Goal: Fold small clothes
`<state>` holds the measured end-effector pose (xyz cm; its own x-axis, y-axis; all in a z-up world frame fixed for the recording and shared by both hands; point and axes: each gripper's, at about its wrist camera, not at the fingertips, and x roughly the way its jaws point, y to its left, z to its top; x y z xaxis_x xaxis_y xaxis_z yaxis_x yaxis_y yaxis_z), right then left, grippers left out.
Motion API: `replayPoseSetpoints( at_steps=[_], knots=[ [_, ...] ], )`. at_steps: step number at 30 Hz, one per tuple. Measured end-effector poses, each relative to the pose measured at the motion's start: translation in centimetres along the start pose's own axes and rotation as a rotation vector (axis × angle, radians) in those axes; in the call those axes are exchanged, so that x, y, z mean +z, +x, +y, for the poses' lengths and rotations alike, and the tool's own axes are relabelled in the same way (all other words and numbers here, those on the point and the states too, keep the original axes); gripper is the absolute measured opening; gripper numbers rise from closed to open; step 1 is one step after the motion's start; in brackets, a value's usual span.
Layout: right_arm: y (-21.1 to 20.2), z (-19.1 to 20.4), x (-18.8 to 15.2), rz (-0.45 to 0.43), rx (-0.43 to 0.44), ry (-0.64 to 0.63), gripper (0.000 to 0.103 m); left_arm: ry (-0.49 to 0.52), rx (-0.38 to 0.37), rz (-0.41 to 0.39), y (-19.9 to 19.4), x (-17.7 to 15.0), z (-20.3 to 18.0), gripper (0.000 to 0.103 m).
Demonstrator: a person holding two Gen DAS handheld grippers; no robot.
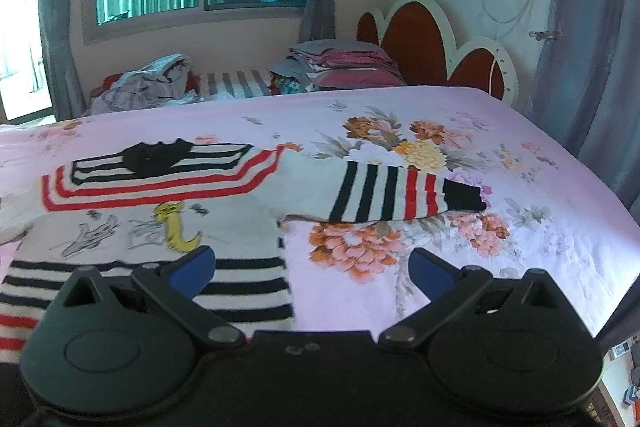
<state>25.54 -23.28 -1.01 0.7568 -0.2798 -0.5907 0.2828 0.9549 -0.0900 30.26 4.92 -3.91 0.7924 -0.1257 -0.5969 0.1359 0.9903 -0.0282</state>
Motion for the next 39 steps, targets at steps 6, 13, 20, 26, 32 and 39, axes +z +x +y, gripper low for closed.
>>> replayPoseSetpoints(
  at_steps=[6, 13, 20, 26, 32, 39],
  knots=[
    [6.3, -5.4, 1.8, 0.01, -0.039, 0.074, 0.103, 0.051, 0.032, 0.054, 5.2, 1.7, -3.3, 0.103],
    [15.2, -14.4, 2.8, 0.039, -0.1, 0.23, 0.085, 0.087, 0.078, 0.127, 12.2, 4.1, -8.2, 0.103],
    [23.8, -21.3, 2.0, 0.112, -0.05, 0.446, 0.061, 0.1, 0.076, 0.154, 16.8, 6.5, -13.8, 0.103],
    [27.8, -23.7, 1.2, 0.126, 0.014, 0.563, 0.049, 0.084, 0.092, 0.191, 19.3, 7.8, -15.6, 0.103],
    [29.1, -23.7, 1.1, 0.099, 0.02, 0.563, 0.023, 0.03, 0.155, 0.2, 19.8, 8.8, -14.3, 0.103],
    [29.7, -22.1, 2.7, 0.114, -0.06, 0.43, 0.008, 0.057, 0.206, 0.21, 19.5, 8.9, -9.3, 0.103]
  ],
)
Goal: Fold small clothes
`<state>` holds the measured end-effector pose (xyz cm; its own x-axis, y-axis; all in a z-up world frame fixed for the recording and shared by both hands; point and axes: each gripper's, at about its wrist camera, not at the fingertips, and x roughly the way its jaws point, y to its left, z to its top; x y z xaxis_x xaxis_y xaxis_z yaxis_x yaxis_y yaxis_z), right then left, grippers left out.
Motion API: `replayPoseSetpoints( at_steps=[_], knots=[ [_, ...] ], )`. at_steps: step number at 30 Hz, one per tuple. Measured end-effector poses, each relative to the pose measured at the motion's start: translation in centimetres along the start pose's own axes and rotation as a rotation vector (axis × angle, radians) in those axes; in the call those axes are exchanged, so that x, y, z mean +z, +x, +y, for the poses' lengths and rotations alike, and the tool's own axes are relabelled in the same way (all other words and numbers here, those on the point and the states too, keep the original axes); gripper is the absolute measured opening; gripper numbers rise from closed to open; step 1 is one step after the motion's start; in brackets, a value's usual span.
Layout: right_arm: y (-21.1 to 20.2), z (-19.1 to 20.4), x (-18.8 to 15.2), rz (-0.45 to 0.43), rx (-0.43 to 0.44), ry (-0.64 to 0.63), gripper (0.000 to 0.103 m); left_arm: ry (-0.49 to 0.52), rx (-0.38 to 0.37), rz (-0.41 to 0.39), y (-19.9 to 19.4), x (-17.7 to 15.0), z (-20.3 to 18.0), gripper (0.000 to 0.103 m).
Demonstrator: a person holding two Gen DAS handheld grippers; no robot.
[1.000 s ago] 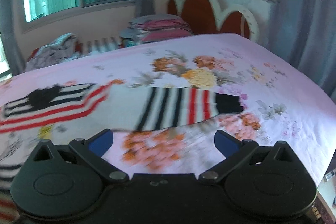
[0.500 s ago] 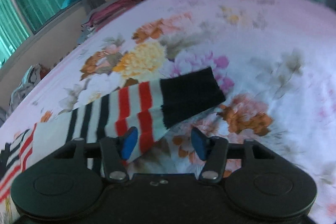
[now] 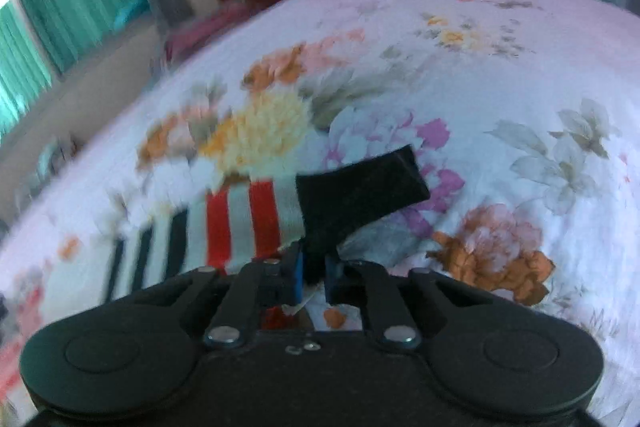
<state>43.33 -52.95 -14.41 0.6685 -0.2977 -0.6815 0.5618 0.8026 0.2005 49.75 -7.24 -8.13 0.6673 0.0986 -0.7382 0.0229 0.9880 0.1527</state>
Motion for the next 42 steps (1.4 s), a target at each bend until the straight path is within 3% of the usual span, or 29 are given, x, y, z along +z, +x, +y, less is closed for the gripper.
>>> replayPoseSetpoints(
  at_steps=[3, 8, 17, 23, 25, 27, 28, 31, 32, 33, 34, 39, 42],
  knots=[
    [-2.1, 3.7, 0.6, -0.063, 0.066, -0.093, 0.008, -0.012, 0.007, 0.002, 0.8, -0.8, 3.0, 0.103],
    [-4.3, 12.1, -1.1, -0.017, 0.238, -0.201, 0.008, -0.091, -0.02, 0.026, 3.0, -2.0, 8.4, 0.103],
    [-6.0, 31.5, -9.9, 0.102, 0.466, -0.5, 0.008, -0.17, -0.1, 0.014, 4.2, -4.2, 16.9, 0.103],
    [-4.7, 38.8, -16.0, 0.223, 0.523, -0.632, 0.008, -0.197, -0.107, 0.034, 4.7, -5.8, 20.4, 0.103],
    [-5.1, 39.1, -17.5, 0.202, 0.513, -0.662, 0.012, -0.207, -0.116, 0.032, 4.7, -6.0, 20.9, 0.103],
    [-5.7, 39.4, -17.8, 0.204, 0.529, -0.682, 0.033, -0.216, -0.14, 0.015, 4.3, -6.0, 21.0, 0.103],
    [-6.3, 39.4, -17.6, 0.195, 0.539, -0.686, 0.037, -0.218, -0.158, 0.003, 4.3, -5.7, 20.7, 0.103],
    [-8.7, 37.5, -16.1, 0.104, 0.574, -0.649, 0.036, -0.234, -0.259, -0.024, 4.6, -4.6, 18.9, 0.102],
    [-9.0, 36.3, -15.3, 0.091, 0.566, -0.623, 0.033, -0.242, -0.297, -0.026, 4.9, -4.2, 18.1, 0.095],
    [-9.3, 35.1, -14.3, 0.075, 0.553, -0.589, 0.03, -0.243, -0.327, -0.021, 5.2, -3.8, 17.1, 0.076],
    [-9.3, 34.2, -13.5, 0.058, 0.537, -0.562, 0.03, -0.242, -0.361, -0.002, 5.9, -3.3, 15.8, 0.072],
    [-9.6, 27.4, -8.8, -0.034, 0.393, -0.419, 0.031, -0.289, -0.433, 0.066, 9.2, -1.4, 11.0, 0.071],
    [-8.7, 23.3, -6.7, -0.035, 0.31, -0.331, 0.03, -0.304, -0.426, 0.096, 11.0, -0.8, 9.2, 0.071]
  ],
)
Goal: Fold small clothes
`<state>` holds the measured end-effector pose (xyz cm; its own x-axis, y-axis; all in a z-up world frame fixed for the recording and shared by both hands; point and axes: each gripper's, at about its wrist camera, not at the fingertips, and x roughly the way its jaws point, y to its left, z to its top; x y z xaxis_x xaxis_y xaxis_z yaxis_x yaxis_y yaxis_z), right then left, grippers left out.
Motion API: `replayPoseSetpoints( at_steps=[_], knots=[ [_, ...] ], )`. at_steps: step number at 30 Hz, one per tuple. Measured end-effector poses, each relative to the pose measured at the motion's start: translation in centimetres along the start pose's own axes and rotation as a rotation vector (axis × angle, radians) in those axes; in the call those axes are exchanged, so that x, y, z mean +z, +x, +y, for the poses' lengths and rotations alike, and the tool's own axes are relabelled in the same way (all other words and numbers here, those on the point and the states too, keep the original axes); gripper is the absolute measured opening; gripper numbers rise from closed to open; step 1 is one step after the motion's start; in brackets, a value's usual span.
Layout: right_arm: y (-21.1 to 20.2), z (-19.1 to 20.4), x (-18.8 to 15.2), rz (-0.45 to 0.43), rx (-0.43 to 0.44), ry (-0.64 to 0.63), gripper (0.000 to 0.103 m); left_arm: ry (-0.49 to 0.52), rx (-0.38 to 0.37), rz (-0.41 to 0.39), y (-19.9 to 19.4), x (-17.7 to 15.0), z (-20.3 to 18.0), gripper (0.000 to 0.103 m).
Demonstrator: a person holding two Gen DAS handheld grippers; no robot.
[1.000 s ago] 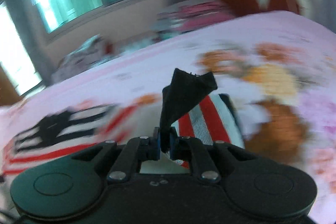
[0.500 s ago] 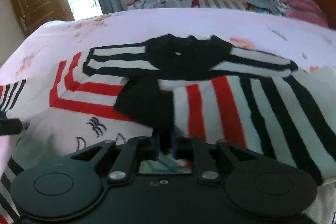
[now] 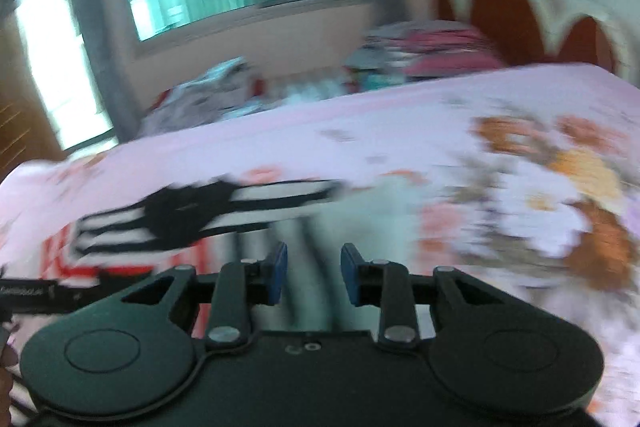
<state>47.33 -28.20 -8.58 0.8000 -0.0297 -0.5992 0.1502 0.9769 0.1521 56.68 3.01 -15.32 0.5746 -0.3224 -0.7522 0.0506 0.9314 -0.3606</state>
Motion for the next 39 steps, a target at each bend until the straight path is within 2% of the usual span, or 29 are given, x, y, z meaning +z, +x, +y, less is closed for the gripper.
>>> replayPoseSetpoints(
  at_steps=[1, 2, 3, 4, 6, 7, 10, 13, 14, 17, 22, 23, 24, 25, 26, 29, 30, 31, 32, 33, 34, 35, 37, 38, 39],
  knots=[
    [-0.1, -1.3, -0.1, 0.007, -0.015, 0.025, 0.029, -0.007, 0.002, 0.007, 0.7, 0.0, -0.3, 0.066],
    [0.0, -2.4, -0.3, 0.012, -0.029, 0.05, 0.028, -0.017, 0.002, 0.02, 1.3, -0.1, -0.4, 0.036],
    [-0.1, -3.5, -0.3, 0.018, -0.041, 0.077, 0.028, -0.027, 0.003, 0.037, 1.9, -0.2, -0.4, 0.022],
    [0.0, -4.3, -0.5, 0.025, -0.045, 0.098, 0.028, -0.035, 0.006, 0.038, 2.1, -0.4, -0.3, 0.021],
    [0.4, -5.3, -0.9, 0.045, -0.047, 0.125, 0.028, -0.01, 0.004, 0.023, 2.0, -0.4, -0.8, 0.008],
    [0.6, -5.5, -1.1, 0.052, -0.045, 0.129, 0.028, 0.011, 0.008, 0.006, 1.6, -0.4, -1.1, 0.008],
    [0.9, -5.7, -1.5, 0.073, -0.03, 0.13, 0.028, 0.07, 0.028, -0.114, -1.5, 0.2, -1.6, 0.008],
    [1.7, -4.9, -1.3, 0.081, 0.0, 0.115, 0.028, 0.093, 0.099, -0.22, -5.1, 0.6, 0.1, 0.008],
    [1.9, -4.7, -1.2, 0.085, 0.01, 0.109, 0.028, 0.111, 0.125, -0.227, -5.5, 0.6, 0.7, 0.008],
    [2.8, -3.8, -1.3, 0.101, 0.037, 0.087, 0.028, 0.105, 0.156, -0.148, -4.2, -0.3, 2.6, 0.008],
    [4.1, -2.8, -0.8, 0.121, 0.054, 0.051, 0.033, 0.099, 0.191, -0.112, -2.5, -1.4, 2.1, 0.01],
    [4.4, -2.8, -0.6, 0.121, 0.05, 0.047, 0.036, 0.099, 0.205, -0.114, -2.3, -1.5, 2.1, 0.027],
    [4.8, -2.9, -0.2, 0.131, 0.058, 0.05, 0.04, 0.091, 0.211, -0.124, -2.4, -1.6, 2.4, 0.052],
    [5.2, -2.9, 0.0, 0.151, 0.069, 0.05, 0.041, 0.075, 0.218, -0.148, -2.8, -1.7, 2.8, 0.059],
    [5.7, -2.8, 0.2, 0.178, 0.074, 0.038, 0.042, 0.061, 0.221, -0.163, -3.0, -1.7, 3.4, 0.061],
    [5.7, -2.7, -0.2, 0.209, 0.109, 0.019, 0.043, 0.013, 0.191, -0.15, -2.7, -1.5, 5.1, 0.06],
    [5.6, -2.5, -0.5, 0.223, 0.125, 0.012, 0.043, 0.004, 0.175, -0.144, -2.3, -1.5, 5.3, 0.056],
    [5.5, -2.3, -1.0, 0.233, 0.137, -0.001, 0.043, 0.003, 0.167, -0.139, -2.0, -1.6, 5.4, 0.049],
    [5.4, -2.0, -1.4, 0.24, 0.149, -0.023, 0.041, 0.01, 0.162, -0.13, -1.7, -1.6, 5.3, 0.033],
    [5.5, -1.6, -1.8, 0.244, 0.139, -0.071, 0.022, 0.012, 0.154, -0.125, -1.4, -1.7, 5.1, 0.012],
    [5.8, -1.3, -2.2, 0.259, 0.086, -0.121, 0.009, 0.003, 0.13, -0.124, -1.3, -1.7, 4.8, 0.008],
    [5.9, -1.7, -2.6, 0.263, 0.045, -0.136, 0.012, 0.003, 0.106, -0.122, -1.3, -1.7, 4.3, 0.008],
    [6.0, -3.1, -2.8, 0.275, -0.051, -0.129, 0.005, 0.067, 0.131, -0.128, -1.0, -1.8, 2.5, 0.009],
    [5.8, -3.8, -2.7, 0.274, -0.037, -0.119, 0.003, 0.08, 0.152, -0.132, -0.9, -1.8, 2.1, 0.009],
    [5.4, -4.7, -2.2, 0.265, 0.003, -0.06, 0.007, 0.07, 0.15, -0.134, -1.0, -1.7, 2.2, 0.009]
  ],
)
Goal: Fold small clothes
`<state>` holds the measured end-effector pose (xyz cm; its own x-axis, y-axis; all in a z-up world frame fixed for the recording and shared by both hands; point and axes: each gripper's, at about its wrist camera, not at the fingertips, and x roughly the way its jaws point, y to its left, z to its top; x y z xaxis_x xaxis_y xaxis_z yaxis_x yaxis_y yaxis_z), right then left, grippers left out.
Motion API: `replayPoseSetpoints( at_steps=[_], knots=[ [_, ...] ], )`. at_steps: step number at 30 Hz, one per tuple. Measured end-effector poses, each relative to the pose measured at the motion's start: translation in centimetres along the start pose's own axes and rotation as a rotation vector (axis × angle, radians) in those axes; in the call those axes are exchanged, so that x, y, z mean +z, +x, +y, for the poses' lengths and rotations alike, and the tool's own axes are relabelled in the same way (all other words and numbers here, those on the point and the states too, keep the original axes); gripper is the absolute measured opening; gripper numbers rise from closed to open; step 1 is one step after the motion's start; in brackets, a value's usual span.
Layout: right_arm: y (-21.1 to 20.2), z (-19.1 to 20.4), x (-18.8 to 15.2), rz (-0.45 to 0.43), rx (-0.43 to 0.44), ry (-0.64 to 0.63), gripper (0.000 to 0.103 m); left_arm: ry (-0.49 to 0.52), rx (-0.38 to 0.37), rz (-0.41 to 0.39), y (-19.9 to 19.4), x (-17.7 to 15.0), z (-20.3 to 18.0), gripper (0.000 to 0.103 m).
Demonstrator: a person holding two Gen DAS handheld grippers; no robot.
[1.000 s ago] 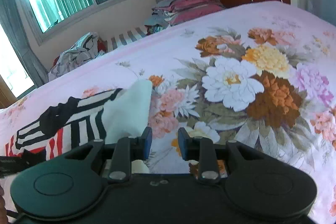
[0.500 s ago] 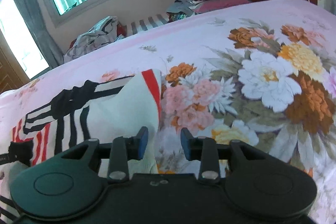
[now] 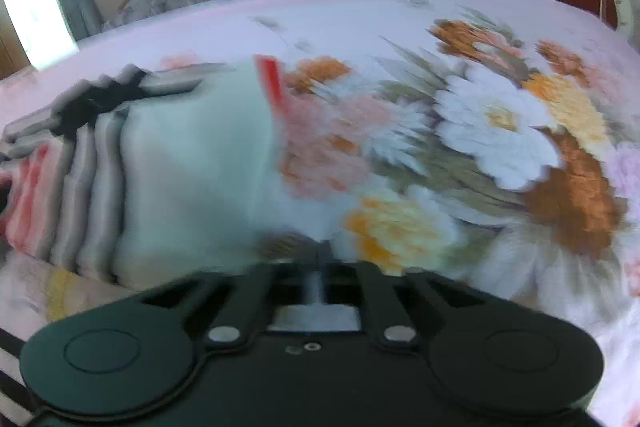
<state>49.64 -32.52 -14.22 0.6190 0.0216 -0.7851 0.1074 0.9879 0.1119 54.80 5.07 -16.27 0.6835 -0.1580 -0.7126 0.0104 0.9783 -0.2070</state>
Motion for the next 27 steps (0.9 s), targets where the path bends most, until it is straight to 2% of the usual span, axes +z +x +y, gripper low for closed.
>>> replayPoseSetpoints(
  at_steps=[1, 2, 3, 4, 5, 6, 9, 12, 13, 14, 15, 16, 17, 18, 20, 22, 23, 24, 25, 26, 27],
  knots=[
    [-0.6, -0.6, 0.4, -0.029, 0.037, 0.043, 0.01, -0.011, 0.0, -0.001, 0.0, 0.0, 0.3, 0.009],
    [-1.3, -0.9, 1.0, -0.069, 0.067, 0.071, 0.022, -0.012, 0.013, -0.007, -0.2, 0.0, 0.6, 0.012],
    [-1.7, -0.9, 1.7, -0.108, 0.08, 0.08, 0.028, -0.011, 0.033, -0.018, -0.4, 0.0, 0.9, 0.023],
    [-1.7, -0.7, 2.5, -0.138, 0.086, 0.079, 0.033, -0.01, 0.052, -0.028, -0.6, 0.1, 1.2, 0.028],
    [-1.2, -0.4, 3.4, -0.146, 0.103, 0.075, 0.048, -0.011, 0.061, -0.032, -0.6, 0.1, 1.5, 0.032],
    [-0.6, -0.2, 4.2, -0.143, 0.12, 0.073, 0.051, -0.015, 0.055, -0.027, -0.5, 0.2, 1.7, 0.032],
    [2.6, 0.4, 6.2, -0.115, 0.138, 0.068, 0.048, -0.025, 0.041, -0.011, 0.4, 0.6, 1.8, 0.032],
    [5.8, -0.1, 7.5, -0.063, 0.147, 0.119, 0.048, -0.046, 0.012, -0.003, 1.0, 0.7, 1.8, 0.03],
    [6.6, -0.3, 7.6, -0.047, 0.171, 0.14, 0.048, -0.046, 0.009, -0.002, 1.2, 0.7, 1.8, 0.024],
    [7.1, -0.4, 7.6, -0.034, 0.215, 0.153, 0.046, -0.044, 0.012, -0.003, 1.3, 0.7, 1.8, 0.009],
    [7.4, -0.4, 7.5, -0.033, 0.265, 0.15, 0.016, -0.04, 0.015, -0.016, 1.2, 0.6, 1.6, 0.007],
    [7.3, -0.3, 7.4, -0.044, 0.223, 0.126, 0.008, -0.03, 0.032, -0.067, 0.7, 0.4, 1.3, 0.007],
    [7.0, -0.2, 7.3, -0.068, 0.15, 0.101, 0.009, -0.017, 0.042, -0.105, 0.3, 0.1, 1.0, 0.007],
    [6.8, -0.4, 7.1, -0.091, 0.114, 0.105, 0.008, -0.005, 0.07, -0.123, 0.2, -0.2, 0.7, 0.007],
    [7.1, -0.4, 6.7, -0.083, 0.02, 0.096, 0.001, -0.016, 0.107, -0.086, 1.1, -0.9, 0.8, 0.007],
    [6.9, -0.7, 6.5, -0.079, 0.035, 0.107, 0.0, -0.012, 0.101, -0.093, 1.0, -0.8, 0.8, 0.008],
    [6.3, -0.6, 6.5, -0.09, 0.035, 0.103, 0.004, -0.006, 0.097, -0.093, 0.8, -0.6, 0.7, 0.008],
    [5.4, -0.5, 6.5, -0.118, 0.032, 0.092, 0.015, -0.002, 0.109, -0.088, 0.5, -0.3, 0.7, 0.02],
    [4.3, -0.2, 6.4, -0.151, 0.043, 0.073, 0.017, 0.01, 0.142, -0.104, -0.2, -0.2, 0.5, 0.03],
    [3.6, 0.1, 6.5, -0.162, 0.074, 0.061, 0.017, 0.033, 0.169, -0.138, -1.0, -0.1, 0.3, 0.049],
    [3.3, 0.6, 6.6, -0.163, 0.101, 0.044, 0.017, 0.069, 0.179, -0.184, -1.8, -0.1, -0.4, 0.057]
  ],
)
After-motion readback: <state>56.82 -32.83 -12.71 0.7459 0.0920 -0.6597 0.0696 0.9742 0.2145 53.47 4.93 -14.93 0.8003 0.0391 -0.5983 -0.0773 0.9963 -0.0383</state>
